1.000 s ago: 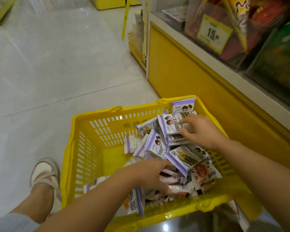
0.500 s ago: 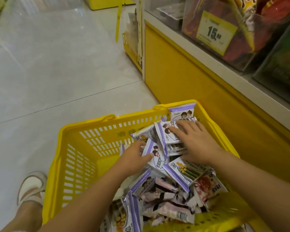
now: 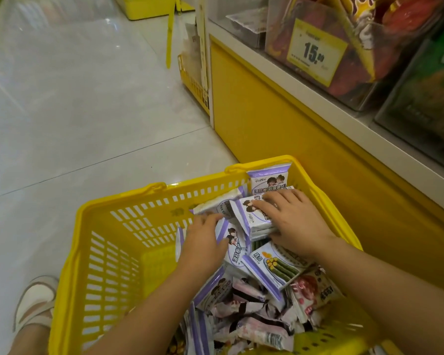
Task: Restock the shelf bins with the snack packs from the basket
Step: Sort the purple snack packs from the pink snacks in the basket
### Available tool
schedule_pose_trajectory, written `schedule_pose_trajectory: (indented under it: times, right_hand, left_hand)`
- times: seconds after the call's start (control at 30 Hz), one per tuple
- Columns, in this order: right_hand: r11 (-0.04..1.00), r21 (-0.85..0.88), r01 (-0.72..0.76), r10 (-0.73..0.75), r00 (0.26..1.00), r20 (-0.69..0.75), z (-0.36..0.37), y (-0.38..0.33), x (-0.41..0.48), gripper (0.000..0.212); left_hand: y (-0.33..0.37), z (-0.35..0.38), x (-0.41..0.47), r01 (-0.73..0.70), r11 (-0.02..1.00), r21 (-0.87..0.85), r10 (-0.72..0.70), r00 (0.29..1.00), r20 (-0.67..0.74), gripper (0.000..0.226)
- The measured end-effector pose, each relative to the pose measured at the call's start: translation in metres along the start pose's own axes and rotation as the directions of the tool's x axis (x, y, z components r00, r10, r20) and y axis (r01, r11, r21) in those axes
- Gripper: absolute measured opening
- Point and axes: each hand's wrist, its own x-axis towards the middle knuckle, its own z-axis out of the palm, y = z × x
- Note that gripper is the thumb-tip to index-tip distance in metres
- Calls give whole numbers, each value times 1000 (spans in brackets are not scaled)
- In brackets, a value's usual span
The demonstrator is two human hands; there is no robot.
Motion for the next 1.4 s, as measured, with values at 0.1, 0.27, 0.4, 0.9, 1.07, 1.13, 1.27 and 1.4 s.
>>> schedule_pose_trajectory:
  times: [0.1,0.27,0.4,0.9,1.07,1.13,1.27,1.4]
  right_hand:
    - [997,77,9,-11,1000,29,-5,5,0,74]
    - [946,319,-48,19,995,93,-21,14,0,65]
    - [872,446,-202,191,979,71,-32,24,3,48]
    - [833,437,-340,192,918,347,-47,30,16,60]
    - [752,533,-387,184,900,394,-56,33,14,68]
    - [734,551,-398,174,894,414,-58,34,13,68]
    - [712,570,-410,138,877,460,-65,36,9,69]
    - [712,586,-388,64,866,496,-79,40,10,81]
  left_hand:
    - [20,-4,7,-33,980,-196,24,998,-50,35]
    - [36,2,30,350,829,-436,-214,919,332,61]
    - [40,10,45,494,706,-508,-280,853,440,85]
    - [48,34,50,466,478,-744,-288,884,368,80]
    - [54,29,43,408,404,-819,-192,913,360,72]
    - [59,29,38,397,400,-826,-134,917,375,75]
    - [61,28,30,355,490,-797,-66,926,372,79]
    - [60,5,23,326,508,-797,23,920,391,77]
